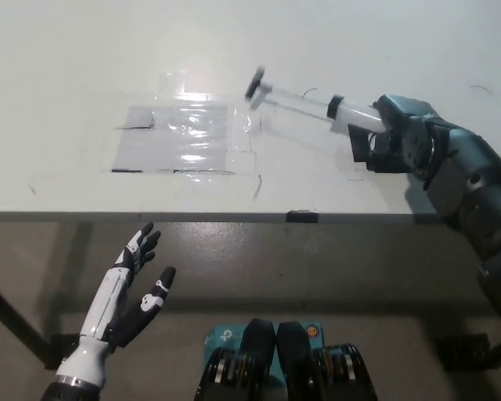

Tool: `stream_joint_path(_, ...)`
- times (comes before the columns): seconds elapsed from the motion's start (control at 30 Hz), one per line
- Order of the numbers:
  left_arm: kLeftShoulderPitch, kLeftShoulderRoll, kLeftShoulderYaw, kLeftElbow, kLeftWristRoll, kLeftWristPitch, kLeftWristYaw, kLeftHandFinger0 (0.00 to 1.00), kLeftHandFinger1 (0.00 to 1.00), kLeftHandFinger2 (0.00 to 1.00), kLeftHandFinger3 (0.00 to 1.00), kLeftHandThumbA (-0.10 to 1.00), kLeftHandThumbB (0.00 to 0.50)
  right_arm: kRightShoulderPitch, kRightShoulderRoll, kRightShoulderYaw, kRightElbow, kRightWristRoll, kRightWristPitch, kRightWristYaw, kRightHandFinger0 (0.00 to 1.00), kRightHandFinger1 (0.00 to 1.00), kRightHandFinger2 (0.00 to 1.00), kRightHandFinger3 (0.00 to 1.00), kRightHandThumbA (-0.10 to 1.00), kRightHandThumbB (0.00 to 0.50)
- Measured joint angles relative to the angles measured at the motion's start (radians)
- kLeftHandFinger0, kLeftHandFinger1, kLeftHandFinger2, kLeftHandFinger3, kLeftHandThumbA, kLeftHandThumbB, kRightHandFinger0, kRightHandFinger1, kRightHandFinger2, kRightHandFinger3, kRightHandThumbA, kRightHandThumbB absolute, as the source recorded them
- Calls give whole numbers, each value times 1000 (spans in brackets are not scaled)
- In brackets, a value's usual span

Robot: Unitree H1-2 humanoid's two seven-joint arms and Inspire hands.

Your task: The robot uses right hand to pick up a small white air pumper and uses its left hand to compress it, and then puts it on the desk

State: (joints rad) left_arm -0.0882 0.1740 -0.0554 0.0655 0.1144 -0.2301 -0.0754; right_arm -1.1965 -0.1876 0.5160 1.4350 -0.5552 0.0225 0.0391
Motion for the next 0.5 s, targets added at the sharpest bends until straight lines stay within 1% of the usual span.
stream_joint_path(0.03,0,0,0,-1,-1,0,-2,1000,1000,1000,1000,751,225,8,1,-4,0,1,-7,-9,112,309,373,516,-100,159)
stream_joint_path(0.07,0,0,0,-1,-2,0,-4,1000,1000,1000,1000,755,221,10,0,-8,0,2,-12,-15,38,246,315,386,-100,160)
stream_joint_path(0.1,-1,0,0,-1,-4,0,-6,1000,1000,1000,1000,756,223,11,0,-11,0,3,-16,-19,7,163,260,297,-100,158)
stream_joint_path(0.13,-1,0,0,-1,-6,0,-8,1000,1000,1000,1000,755,223,14,0,-14,0,5,-19,-23,0,150,269,292,-100,158)
stream_joint_path(0.17,-1,0,0,-1,-8,0,-10,1000,1000,1000,1000,748,214,15,0,-17,0,7,-23,-27,0,160,358,362,-100,154)
stream_joint_path(0.2,-1,0,0,-1,-11,0,-11,1000,1000,1000,1000,745,214,18,-1,-21,0,10,-29,-31,41,250,493,439,-100,167)
stream_joint_path(0.23,-1,0,0,-1,-12,0,-12,1000,1000,1000,1000,745,215,20,-1,-24,0,13,-33,-33,31,276,540,592,-100,167)
stream_joint_path(0.27,-1,0,0,-1,-13,0,-12,1000,1000,1000,1000,744,215,21,-1,-30,0,18,-39,-35,4,260,552,700,-100,166)
stream_joint_path(0.3,-1,0,0,-1,-16,0,-13,990,1000,1000,1000,748,214,22,-1,-35,0,22,-46,-37,0,184,569,669,-100,176)
stream_joint_path(0.33,-2,1,1,-1,-18,0,-13,988,1000,1000,1000,750,213,24,-1,-41,0,25,-53,-37,0,236,683,674,-100,164)
stream_joint_path(0.37,-3,1,1,-1,-19,0,-13,985,1000,1000,1000,749,214,26,-2,-50,0,30,-62,-37,0,358,786,688,-100,163)
stream_joint_path(0.4,-5,2,1,-1,-21,0,-13,975,1000,1000,1000,744,215,28,-3,-58,0,36,-74,-36,0,421,756,661,-100,158)
stream_joint_path(0.43,-6,3,1,-1,-22,0,-15,974,1000,1000,1000,743,215,31,-3,-69,0,42,-87,-35,0,436,746,656,-100,153)
stream_joint_path(0.47,-6,3,1,-1,-24,0,-18,972,1000,1000,1000,744,217,34,-4,-78,-1,47,-97,-33,0,470,742,672,-100,143)
stream_joint_path(0.5,-7,3,1,-1,-25,0,-21,971,1000,1000,1000,744,217,36,-6,-87,-2,54,-111,-30,0,473,743,688,-100,146)
